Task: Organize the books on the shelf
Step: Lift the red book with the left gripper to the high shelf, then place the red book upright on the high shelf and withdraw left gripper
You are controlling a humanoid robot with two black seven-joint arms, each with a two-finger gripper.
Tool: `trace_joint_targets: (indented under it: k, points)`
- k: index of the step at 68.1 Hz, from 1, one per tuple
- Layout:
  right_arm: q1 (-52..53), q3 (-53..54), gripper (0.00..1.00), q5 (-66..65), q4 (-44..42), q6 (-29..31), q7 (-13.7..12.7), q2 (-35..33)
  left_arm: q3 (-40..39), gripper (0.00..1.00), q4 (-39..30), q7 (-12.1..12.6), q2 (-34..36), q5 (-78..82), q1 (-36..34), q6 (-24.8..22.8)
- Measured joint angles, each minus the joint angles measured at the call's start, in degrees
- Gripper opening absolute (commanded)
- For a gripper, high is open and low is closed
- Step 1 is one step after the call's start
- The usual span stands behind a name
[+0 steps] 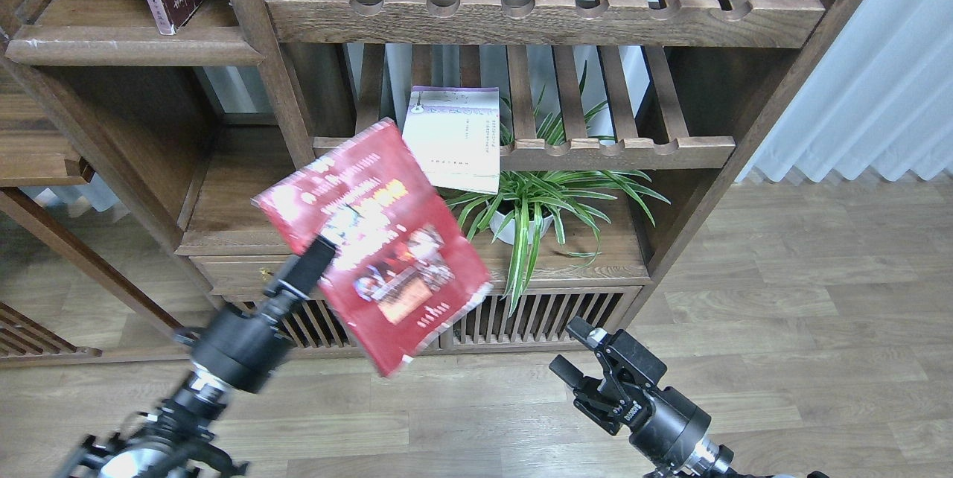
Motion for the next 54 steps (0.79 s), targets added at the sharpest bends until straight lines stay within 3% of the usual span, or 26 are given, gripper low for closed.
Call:
trace_joint_targets:
  k: [12, 42, 54]
  points:
    - [0.52, 0.00, 0.97, 0.01, -0.47, 0.00, 0.70, 0.12, -5.41, 0.06, 2.03, 0.44, 6.62, 2.37, -5.04, 0.00]
    - [0.62, -0.01, 0.97, 0.00, -0.61, 0.00, 0.78, 0.06, -10.16, 0.06, 8.54, 0.46, 12.90, 4.49, -12.39, 0.00]
    - [0.64, -0.01, 0.97, 0.01, -0.61, 0.00, 1.07, 0.05, -12.39, 0.06, 14.35, -0.17, 16.43, 4.46, -14.28, 0.01]
